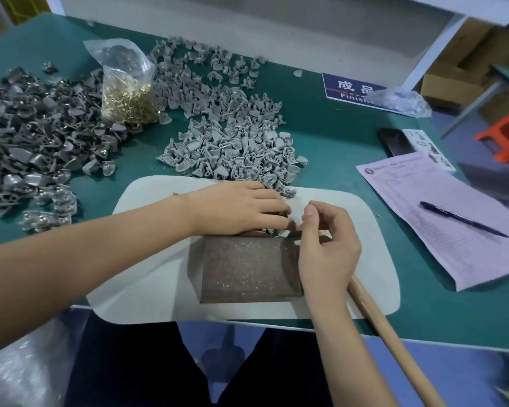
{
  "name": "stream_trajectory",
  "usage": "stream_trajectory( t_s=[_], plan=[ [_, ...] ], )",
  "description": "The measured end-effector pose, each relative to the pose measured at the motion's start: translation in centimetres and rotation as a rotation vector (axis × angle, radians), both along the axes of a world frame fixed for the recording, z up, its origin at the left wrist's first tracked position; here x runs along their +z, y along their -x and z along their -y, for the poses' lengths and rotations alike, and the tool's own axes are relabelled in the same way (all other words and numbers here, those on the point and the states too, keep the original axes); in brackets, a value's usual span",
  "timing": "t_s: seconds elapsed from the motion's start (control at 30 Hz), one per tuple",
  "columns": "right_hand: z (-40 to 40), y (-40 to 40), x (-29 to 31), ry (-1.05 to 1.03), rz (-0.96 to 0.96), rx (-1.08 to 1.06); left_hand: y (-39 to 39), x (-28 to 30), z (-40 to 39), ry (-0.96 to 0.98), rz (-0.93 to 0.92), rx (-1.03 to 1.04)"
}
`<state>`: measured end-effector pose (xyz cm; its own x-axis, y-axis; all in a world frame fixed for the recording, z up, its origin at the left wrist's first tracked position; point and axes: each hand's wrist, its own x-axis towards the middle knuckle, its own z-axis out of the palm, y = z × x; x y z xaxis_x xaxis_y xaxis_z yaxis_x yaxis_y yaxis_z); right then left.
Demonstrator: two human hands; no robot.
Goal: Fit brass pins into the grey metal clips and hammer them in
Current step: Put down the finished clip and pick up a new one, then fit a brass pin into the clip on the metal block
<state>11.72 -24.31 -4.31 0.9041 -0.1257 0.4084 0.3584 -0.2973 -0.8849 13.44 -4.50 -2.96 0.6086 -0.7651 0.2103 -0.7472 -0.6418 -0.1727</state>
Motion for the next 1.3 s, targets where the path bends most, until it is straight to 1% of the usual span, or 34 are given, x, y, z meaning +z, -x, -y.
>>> stream_trajectory(
  t_s=[0.07, 0.2, 0.33, 0.43, 0.57, 0.63, 0.93, 1.1, 1.2, 1.3],
  plan=[
    [0.0, 0.0, -0.1, 0.005, 0.001, -0.014, 0.0, -0.1, 0.2, 0.075, -0.043, 0.052],
    [0.3, -0.3, -0.2, 0.0, -0.007, -0.088, -0.5, -0.5, 0.8, 0.183, -0.214, 0.153],
    [0.4, -0.5, -0.2, 0.003, -0.016, -0.081, -1.2, -0.9, 1.1, 0.185, -0.174, 0.155],
    [0.4, -0.6, -0.4, 0.033, -0.038, -0.047, -1.4, -1.1, 1.1, 0.237, -0.166, 0.134],
    [0.3, -0.5, -0.5, 0.183, -0.053, 0.016, -1.7, -1.3, 1.0, 0.287, -0.124, 0.175],
    [0.3, -0.6, -0.6, 0.204, -0.048, 0.017, -1.8, -1.1, 0.7, 0.276, -0.091, 0.219],
    [0.3, -0.7, -0.7, 0.227, -0.047, 0.008, -1.9, 1.4, 1.0, 0.335, -0.206, 0.349],
    [0.3, -0.7, -0.6, 0.24, -0.038, 0.013, -0.4, 2.2, 1.7, 0.521, -0.279, 0.49],
    [0.4, -0.7, -0.6, 0.235, -0.043, 0.023, 1.4, 2.5, 1.7, 0.779, -0.402, 0.555],
    [0.4, -0.5, -0.5, 0.185, -0.034, 0.051, 4.1, 2.3, 1.8, 1.007, -0.351, 0.638]
  ],
)
